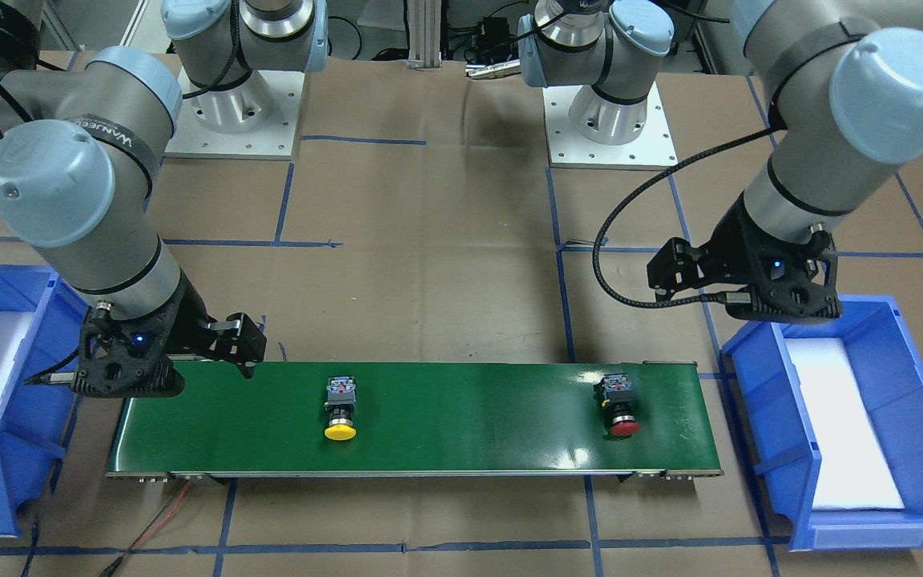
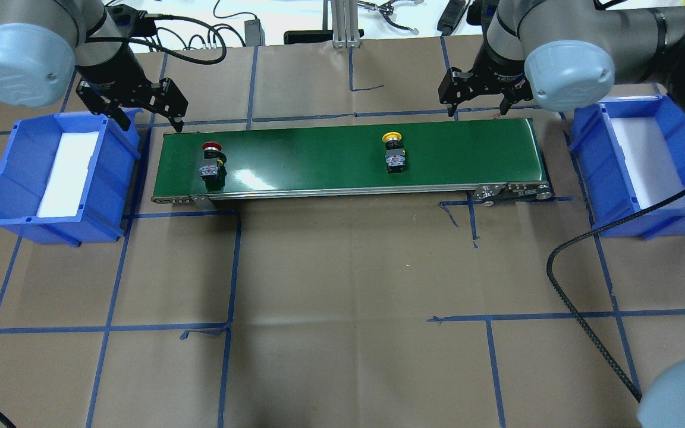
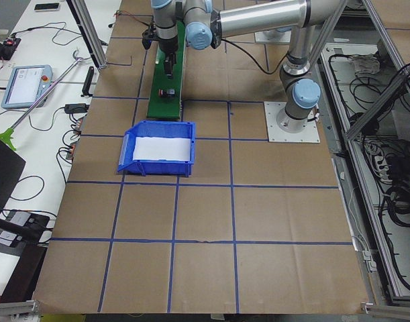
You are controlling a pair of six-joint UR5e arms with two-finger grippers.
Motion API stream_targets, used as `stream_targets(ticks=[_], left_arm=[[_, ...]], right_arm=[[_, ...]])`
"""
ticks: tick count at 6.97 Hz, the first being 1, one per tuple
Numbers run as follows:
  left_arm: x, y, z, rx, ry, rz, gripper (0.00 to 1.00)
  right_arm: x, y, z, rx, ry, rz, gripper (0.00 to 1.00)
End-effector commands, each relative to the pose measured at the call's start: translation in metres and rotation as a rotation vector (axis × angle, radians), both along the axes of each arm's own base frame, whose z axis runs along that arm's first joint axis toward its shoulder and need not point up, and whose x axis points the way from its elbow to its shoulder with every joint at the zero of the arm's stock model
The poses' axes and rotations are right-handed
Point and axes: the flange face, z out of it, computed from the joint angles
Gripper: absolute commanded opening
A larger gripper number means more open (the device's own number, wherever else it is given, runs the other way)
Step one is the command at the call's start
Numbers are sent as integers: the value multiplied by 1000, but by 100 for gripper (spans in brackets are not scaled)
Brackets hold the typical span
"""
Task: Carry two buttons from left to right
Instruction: 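Lower the right gripper onto the yellow button and grasp it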
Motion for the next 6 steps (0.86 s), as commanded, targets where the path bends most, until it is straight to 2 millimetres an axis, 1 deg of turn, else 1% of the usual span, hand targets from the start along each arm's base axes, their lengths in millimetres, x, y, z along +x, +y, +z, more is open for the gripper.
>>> stream_targets(ticks=[1,2,3,5,6], left_arm=[[-34,48,30,0,-2,-10,100],[-39,63,26,-2,1,-30,100],[-40,68,25,-11,4,-30,100],[-37,68,29,-20,3,-27,100],[-36,65,34,-29,1,-26,100]], right_arm=[[-1,4,-10,30,-2,-2,100],[-1,6,-16,41,2,-3,100],[-1,8,-22,52,-2,-2,100],[-1,6,-25,47,-4,-2,100],[-1,4,-34,61,-4,-1,100]])
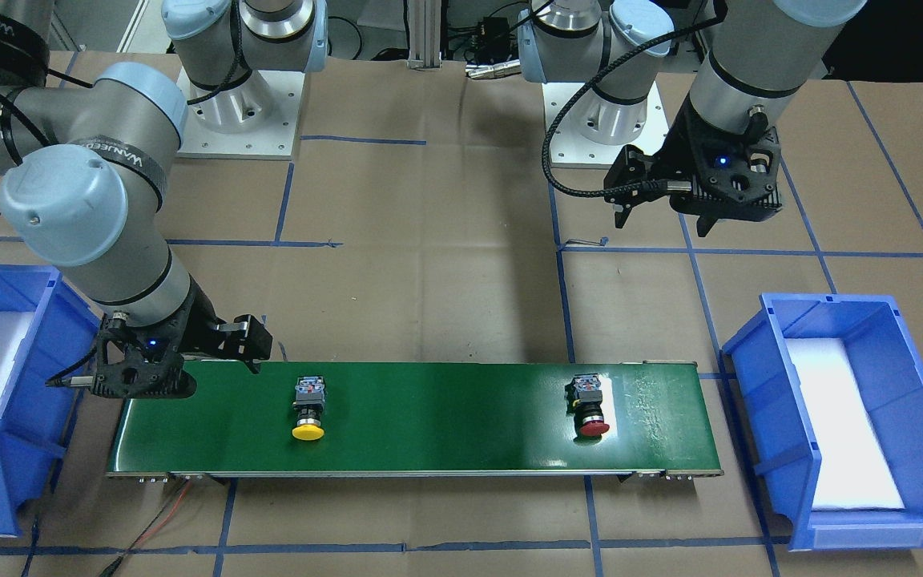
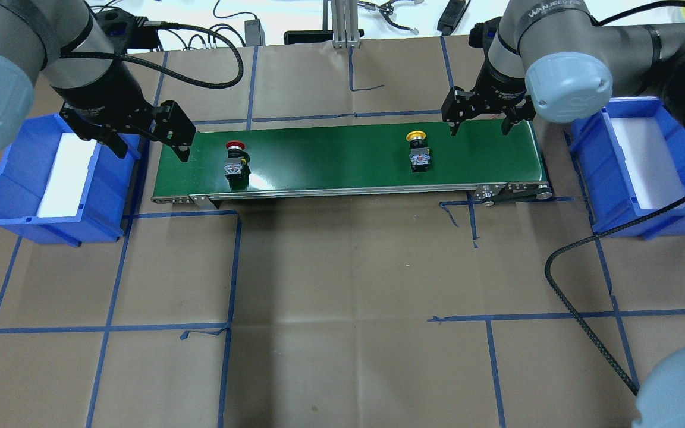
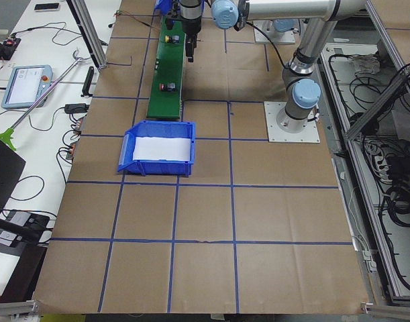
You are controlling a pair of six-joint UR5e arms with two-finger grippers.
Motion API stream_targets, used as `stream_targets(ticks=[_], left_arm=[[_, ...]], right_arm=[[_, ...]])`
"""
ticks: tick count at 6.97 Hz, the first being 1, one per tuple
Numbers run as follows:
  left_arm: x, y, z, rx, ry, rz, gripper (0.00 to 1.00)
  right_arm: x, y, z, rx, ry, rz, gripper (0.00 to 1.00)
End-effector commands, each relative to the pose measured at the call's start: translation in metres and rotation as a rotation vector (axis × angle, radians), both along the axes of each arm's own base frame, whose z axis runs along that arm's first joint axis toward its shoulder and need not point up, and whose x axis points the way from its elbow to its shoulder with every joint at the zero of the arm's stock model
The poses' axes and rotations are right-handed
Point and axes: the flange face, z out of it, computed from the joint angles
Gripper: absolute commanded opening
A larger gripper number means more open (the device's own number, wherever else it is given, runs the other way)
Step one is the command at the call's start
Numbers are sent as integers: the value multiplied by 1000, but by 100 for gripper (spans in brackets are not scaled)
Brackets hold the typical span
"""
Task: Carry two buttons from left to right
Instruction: 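Lower the right gripper onto the yellow button and grasp it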
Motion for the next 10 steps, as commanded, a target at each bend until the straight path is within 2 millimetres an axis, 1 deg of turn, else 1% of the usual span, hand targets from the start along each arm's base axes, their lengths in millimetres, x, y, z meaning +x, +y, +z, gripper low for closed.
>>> stream_targets(ticks=[1,2,4,6,8,9,10], left_arm=[[2,-3,5,-11,-2,3,100],[2,-2,5,-11,-3,3,100],[2,-2,5,-11,-2,3,100],[2,-1,3,-7,-1,3,100],[2,0,3,-7,-1,3,100],[2,0,3,-7,-1,5,100],[2,0,3,-7,-1,3,100]], right_arm=[[1,-5,-19,29,-8,0,100],[7,-7,-26,42,-68,4,100],[9,-9,-36,58,-93,5,100],[9,-13,-54,89,-93,5,100],[8,-26,-75,68,-82,6,100],[7,-26,-86,83,-76,9,98],[7,-25,-96,108,-72,17,71]])
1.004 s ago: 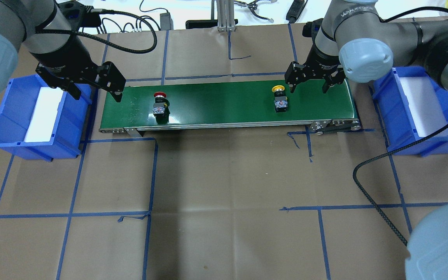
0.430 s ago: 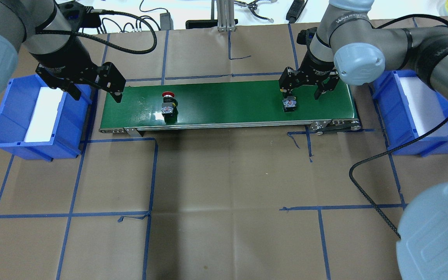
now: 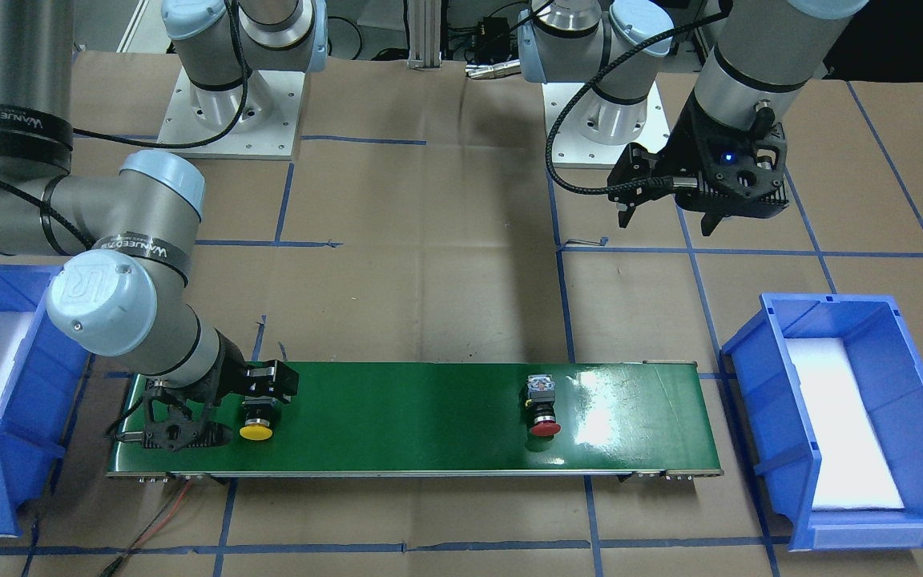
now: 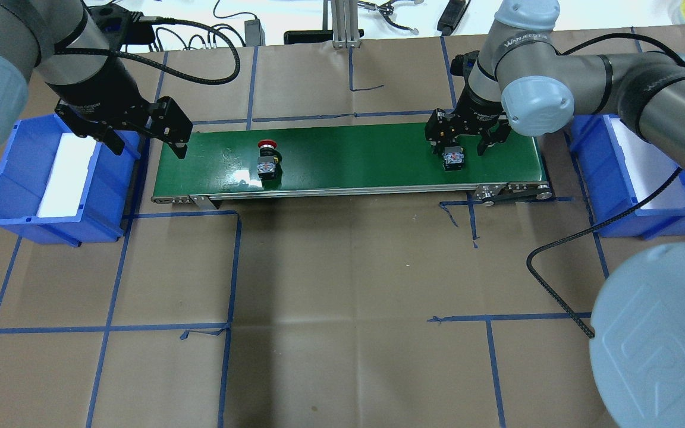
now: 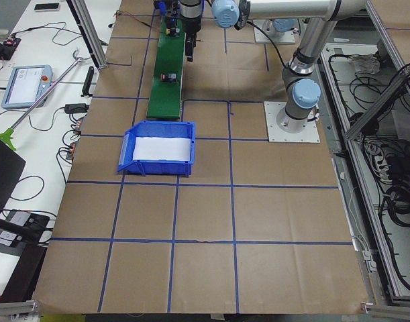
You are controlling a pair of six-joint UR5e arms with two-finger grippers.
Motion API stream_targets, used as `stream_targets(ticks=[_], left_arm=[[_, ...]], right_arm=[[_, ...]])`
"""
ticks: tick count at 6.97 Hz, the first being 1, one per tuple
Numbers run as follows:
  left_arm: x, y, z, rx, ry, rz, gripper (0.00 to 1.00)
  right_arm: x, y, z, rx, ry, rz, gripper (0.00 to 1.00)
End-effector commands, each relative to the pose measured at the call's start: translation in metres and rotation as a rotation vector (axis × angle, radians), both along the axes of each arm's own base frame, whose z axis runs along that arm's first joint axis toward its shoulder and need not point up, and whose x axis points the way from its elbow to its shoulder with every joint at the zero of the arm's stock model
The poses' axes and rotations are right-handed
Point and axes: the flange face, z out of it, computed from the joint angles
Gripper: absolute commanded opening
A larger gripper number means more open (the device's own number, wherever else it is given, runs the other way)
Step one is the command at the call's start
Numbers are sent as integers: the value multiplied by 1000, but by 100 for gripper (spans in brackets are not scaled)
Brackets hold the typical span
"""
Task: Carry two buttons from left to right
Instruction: 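Carry the yellow button with the right gripper into the empty bin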
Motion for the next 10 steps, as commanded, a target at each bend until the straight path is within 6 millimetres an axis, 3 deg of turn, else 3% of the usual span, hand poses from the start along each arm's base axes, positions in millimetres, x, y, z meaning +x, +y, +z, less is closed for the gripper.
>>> stream_targets(ticks=[1,2,3,5,7,8,10], left_arm=[[0,0,0,0,1,1,100],[-1,0,1,-2,1,-1,100],[0,0,0,0,1,1,100],[-1,0,0,0,3,-1,100],[0,0,0,0,3,1,100],[0,0,-1,1,3,1,100],[0,0,-1,3,3,2,100]], right_arm=[[-3,0,-14,25,9,6,39],[-6,4,-16,62,38,25,14],[-9,4,-8,66,47,30,6],[-41,-5,63,-40,72,-19,5],[-127,-10,148,-105,82,-147,6],[-175,-11,159,-110,87,-99,6],[-274,4,154,-83,103,-44,5]])
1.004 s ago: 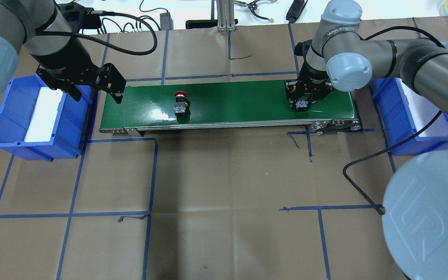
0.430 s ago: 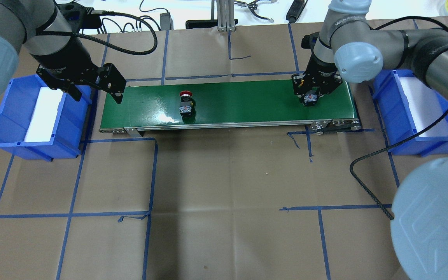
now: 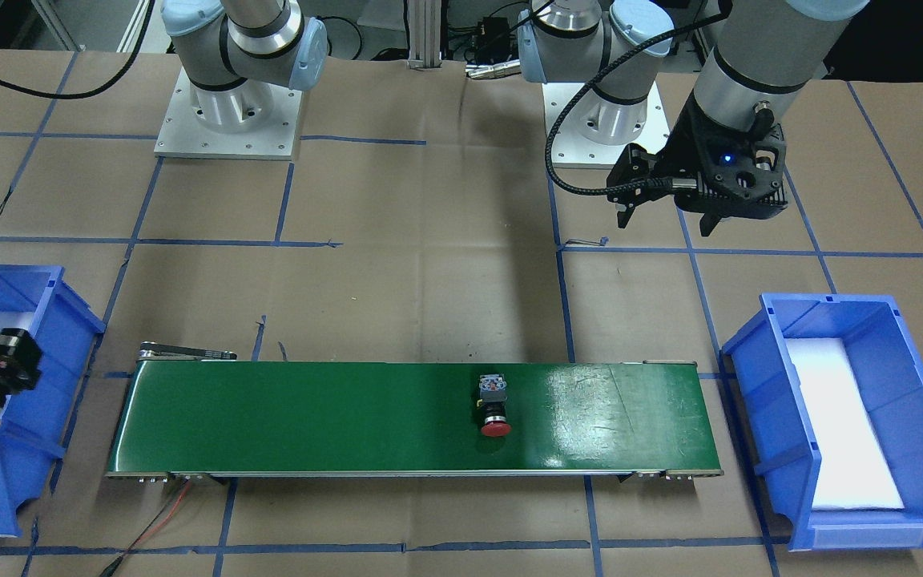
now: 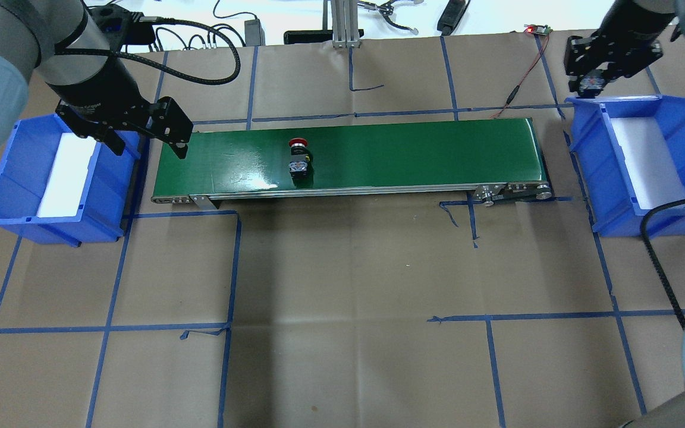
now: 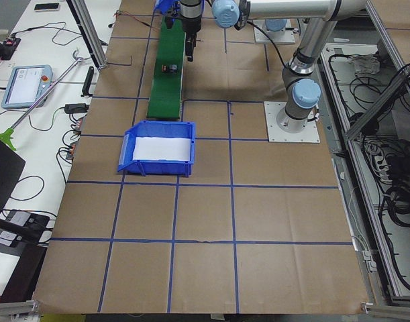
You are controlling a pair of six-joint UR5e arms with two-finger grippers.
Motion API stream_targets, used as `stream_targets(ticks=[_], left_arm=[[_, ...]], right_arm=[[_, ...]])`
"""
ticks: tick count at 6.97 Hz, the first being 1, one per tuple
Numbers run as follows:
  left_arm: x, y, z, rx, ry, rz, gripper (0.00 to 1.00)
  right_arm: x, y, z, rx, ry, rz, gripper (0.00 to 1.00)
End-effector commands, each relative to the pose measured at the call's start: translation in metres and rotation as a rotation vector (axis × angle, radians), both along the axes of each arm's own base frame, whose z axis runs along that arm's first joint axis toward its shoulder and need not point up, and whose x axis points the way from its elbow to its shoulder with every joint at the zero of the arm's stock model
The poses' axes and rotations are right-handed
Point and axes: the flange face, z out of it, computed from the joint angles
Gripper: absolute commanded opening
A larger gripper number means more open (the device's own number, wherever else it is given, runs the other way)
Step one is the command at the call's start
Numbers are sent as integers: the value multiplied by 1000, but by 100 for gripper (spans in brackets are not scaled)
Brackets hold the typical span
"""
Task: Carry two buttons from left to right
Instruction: 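Carry the yellow button with the right gripper into the empty bin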
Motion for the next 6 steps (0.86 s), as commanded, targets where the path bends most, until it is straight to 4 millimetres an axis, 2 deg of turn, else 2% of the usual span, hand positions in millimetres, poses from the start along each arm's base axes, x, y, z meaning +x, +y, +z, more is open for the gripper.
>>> stream_targets(ticks=[1,3,4,5,6], left_arm=[[-1,0,-1,1,0,1,100],[-1,0,-1,3,0,1,100],[-1,1,-1,3,-1,-2,100],[0,0,-2,4,-1,0,100],[-1,1,-1,3,-1,0,100]], right_arm=[[-75,16,-11,34,29,119,5],[-132,47,-53,67,0,65,5],[-151,51,-70,11,38,83,5],[-152,63,-104,24,33,99,5],[-144,74,-140,33,28,100,5]])
